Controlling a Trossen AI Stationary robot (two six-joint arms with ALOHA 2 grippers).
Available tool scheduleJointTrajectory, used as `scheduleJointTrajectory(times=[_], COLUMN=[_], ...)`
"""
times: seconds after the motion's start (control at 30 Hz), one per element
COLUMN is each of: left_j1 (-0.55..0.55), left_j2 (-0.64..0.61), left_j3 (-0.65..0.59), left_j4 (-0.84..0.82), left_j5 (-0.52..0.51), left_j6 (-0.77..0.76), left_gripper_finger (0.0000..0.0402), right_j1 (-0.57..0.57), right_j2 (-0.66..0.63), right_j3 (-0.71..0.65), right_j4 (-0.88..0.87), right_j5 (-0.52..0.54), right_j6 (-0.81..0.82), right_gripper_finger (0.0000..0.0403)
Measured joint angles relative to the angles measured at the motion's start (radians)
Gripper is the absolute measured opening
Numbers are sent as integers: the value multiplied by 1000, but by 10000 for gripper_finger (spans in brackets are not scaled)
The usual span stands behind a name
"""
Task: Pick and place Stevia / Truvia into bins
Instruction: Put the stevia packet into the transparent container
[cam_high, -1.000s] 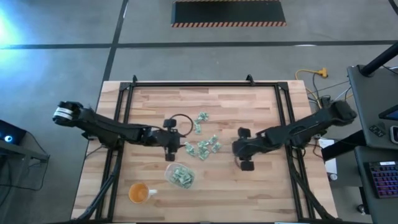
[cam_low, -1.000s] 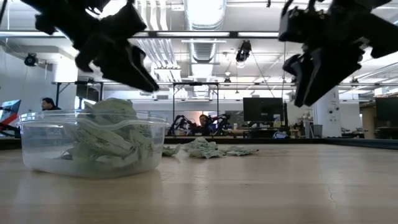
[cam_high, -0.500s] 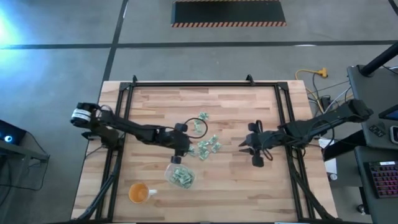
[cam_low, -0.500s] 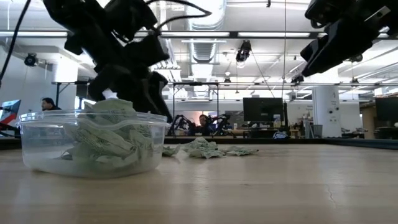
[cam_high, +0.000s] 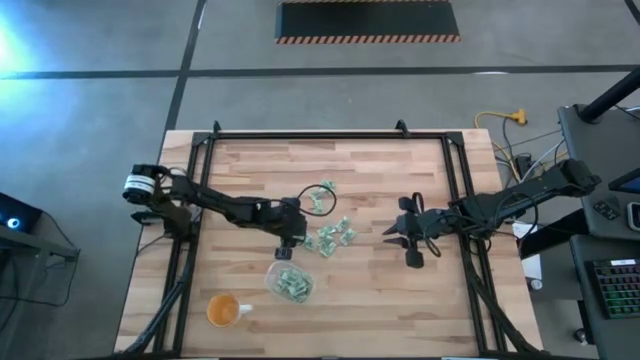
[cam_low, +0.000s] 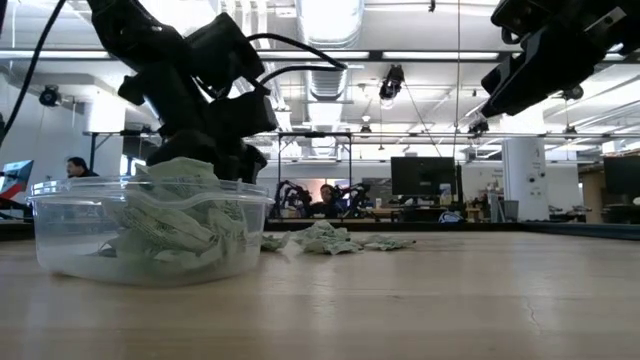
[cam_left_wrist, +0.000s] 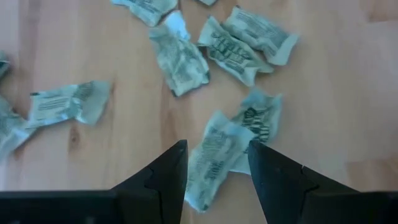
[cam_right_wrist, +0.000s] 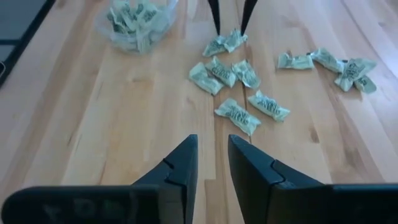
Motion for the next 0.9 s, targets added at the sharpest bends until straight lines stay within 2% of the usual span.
scheduleJointTrajectory(times=[0.67, 0.8, 0.9], left_j1=[26, 29, 36], left_j2=[10, 10, 10], left_j3=[-20, -20, -18], left_j4=[-18, -18, -21], left_j5=[67, 70, 70], left_j6=[-43, -39, -35], left_gripper_finger=[150, 125, 87], right_j1=[0, 0, 0], right_j2=[0, 0, 0], right_j3=[0, 0, 0], right_j4=[6, 6, 6], right_j5=[0, 0, 0], right_j6=[0, -1, -1], right_gripper_finger=[74, 74, 71])
